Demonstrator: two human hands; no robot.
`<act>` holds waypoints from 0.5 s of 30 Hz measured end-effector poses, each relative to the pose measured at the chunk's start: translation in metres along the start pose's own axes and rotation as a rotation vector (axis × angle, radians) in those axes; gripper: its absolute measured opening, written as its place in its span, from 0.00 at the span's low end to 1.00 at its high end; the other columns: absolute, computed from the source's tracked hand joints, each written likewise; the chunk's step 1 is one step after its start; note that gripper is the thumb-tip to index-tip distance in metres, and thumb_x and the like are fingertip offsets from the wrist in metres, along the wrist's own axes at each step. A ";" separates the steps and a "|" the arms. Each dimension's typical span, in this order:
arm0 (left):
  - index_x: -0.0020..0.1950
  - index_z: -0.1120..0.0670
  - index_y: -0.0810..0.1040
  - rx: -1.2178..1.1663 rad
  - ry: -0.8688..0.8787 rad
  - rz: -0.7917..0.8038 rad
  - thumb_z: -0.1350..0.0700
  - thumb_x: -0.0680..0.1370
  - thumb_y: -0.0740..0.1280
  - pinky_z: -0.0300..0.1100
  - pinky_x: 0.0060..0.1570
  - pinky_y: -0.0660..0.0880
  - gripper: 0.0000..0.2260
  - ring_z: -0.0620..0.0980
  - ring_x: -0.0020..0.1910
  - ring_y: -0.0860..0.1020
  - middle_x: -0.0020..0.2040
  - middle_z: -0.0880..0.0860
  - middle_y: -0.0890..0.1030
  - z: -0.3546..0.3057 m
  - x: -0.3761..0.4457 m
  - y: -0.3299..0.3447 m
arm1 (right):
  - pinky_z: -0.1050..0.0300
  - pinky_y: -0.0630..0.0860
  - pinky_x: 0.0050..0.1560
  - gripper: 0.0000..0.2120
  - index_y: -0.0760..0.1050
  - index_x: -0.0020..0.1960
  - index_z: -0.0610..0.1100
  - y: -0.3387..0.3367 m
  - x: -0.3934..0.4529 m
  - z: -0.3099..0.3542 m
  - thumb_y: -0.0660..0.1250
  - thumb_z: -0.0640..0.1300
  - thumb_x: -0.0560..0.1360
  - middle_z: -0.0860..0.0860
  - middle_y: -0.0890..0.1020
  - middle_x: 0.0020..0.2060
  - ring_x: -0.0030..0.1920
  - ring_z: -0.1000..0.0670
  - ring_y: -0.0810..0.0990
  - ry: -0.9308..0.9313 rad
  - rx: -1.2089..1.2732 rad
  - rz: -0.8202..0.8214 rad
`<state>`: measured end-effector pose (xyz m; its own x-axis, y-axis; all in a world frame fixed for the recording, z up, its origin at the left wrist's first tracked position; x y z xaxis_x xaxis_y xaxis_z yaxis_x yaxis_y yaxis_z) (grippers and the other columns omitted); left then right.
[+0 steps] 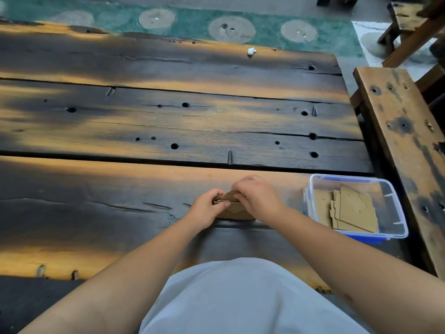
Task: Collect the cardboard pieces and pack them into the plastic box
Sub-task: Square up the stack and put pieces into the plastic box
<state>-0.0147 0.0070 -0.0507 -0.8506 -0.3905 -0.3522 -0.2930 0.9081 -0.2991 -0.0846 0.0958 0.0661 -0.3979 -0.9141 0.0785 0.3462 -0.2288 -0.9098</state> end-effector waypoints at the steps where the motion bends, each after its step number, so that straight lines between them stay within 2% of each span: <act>1: 0.42 0.42 0.78 0.006 0.006 -0.006 0.56 0.74 0.72 0.40 0.41 0.71 0.08 0.42 0.37 0.74 0.38 0.44 0.79 0.000 0.000 0.000 | 0.49 0.74 0.50 0.04 0.80 0.48 0.41 -0.006 -0.001 -0.002 0.69 0.40 0.74 0.46 0.83 0.44 0.52 0.41 0.77 0.008 0.027 -0.012; 3: 0.41 0.39 0.77 0.025 0.013 -0.011 0.55 0.75 0.71 0.38 0.40 0.71 0.09 0.40 0.37 0.75 0.38 0.43 0.79 -0.001 0.000 0.000 | 0.50 0.73 0.49 0.03 0.80 0.48 0.41 -0.019 -0.004 -0.009 0.69 0.39 0.74 0.48 0.82 0.45 0.50 0.43 0.76 0.058 0.085 -0.045; 6: 0.43 0.40 0.77 0.039 0.007 0.004 0.55 0.76 0.70 0.40 0.42 0.72 0.08 0.44 0.40 0.76 0.39 0.43 0.80 -0.002 0.000 0.001 | 0.54 0.72 0.43 0.03 0.77 0.47 0.45 -0.038 -0.016 -0.030 0.68 0.38 0.76 0.52 0.81 0.40 0.42 0.50 0.77 0.201 0.279 -0.082; 8: 0.44 0.41 0.77 0.055 -0.002 0.014 0.54 0.77 0.69 0.40 0.41 0.72 0.07 0.45 0.41 0.77 0.40 0.43 0.80 -0.002 0.000 0.003 | 0.62 0.71 0.41 0.08 0.75 0.45 0.52 -0.054 -0.028 -0.048 0.67 0.39 0.76 0.56 0.79 0.38 0.38 0.58 0.75 0.303 0.396 -0.123; 10: 0.45 0.42 0.76 0.064 -0.002 0.016 0.54 0.77 0.69 0.39 0.42 0.71 0.07 0.45 0.42 0.77 0.41 0.42 0.80 -0.003 0.000 0.003 | 0.66 0.70 0.40 0.13 0.71 0.44 0.57 -0.074 -0.039 -0.064 0.67 0.39 0.77 0.58 0.78 0.38 0.38 0.60 0.74 0.382 0.474 -0.217; 12: 0.46 0.43 0.76 0.085 0.012 0.015 0.54 0.77 0.68 0.39 0.41 0.71 0.05 0.45 0.41 0.76 0.40 0.43 0.79 -0.004 0.000 0.004 | 0.67 0.71 0.39 0.15 0.71 0.47 0.59 -0.092 -0.053 -0.080 0.66 0.38 0.77 0.57 0.77 0.40 0.38 0.61 0.74 0.457 0.586 -0.325; 15: 0.46 0.44 0.76 0.104 0.016 0.022 0.54 0.78 0.68 0.42 0.42 0.71 0.04 0.46 0.39 0.75 0.39 0.45 0.79 -0.004 -0.001 0.004 | 0.68 0.73 0.40 0.20 0.70 0.58 0.64 -0.108 -0.072 -0.095 0.62 0.38 0.80 0.52 0.74 0.42 0.39 0.60 0.73 0.535 0.742 -0.454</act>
<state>-0.0171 0.0114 -0.0480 -0.8635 -0.3677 -0.3453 -0.2284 0.8953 -0.3825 -0.1740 0.2176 0.1197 -0.8872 -0.4614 -0.0043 0.4347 -0.8325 -0.3435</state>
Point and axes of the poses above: each hand's wrist, its own x-axis towards the middle knuckle, its own y-axis out of the palm, z = x × y, the point moved 10 cm from there along x, towards the middle knuckle
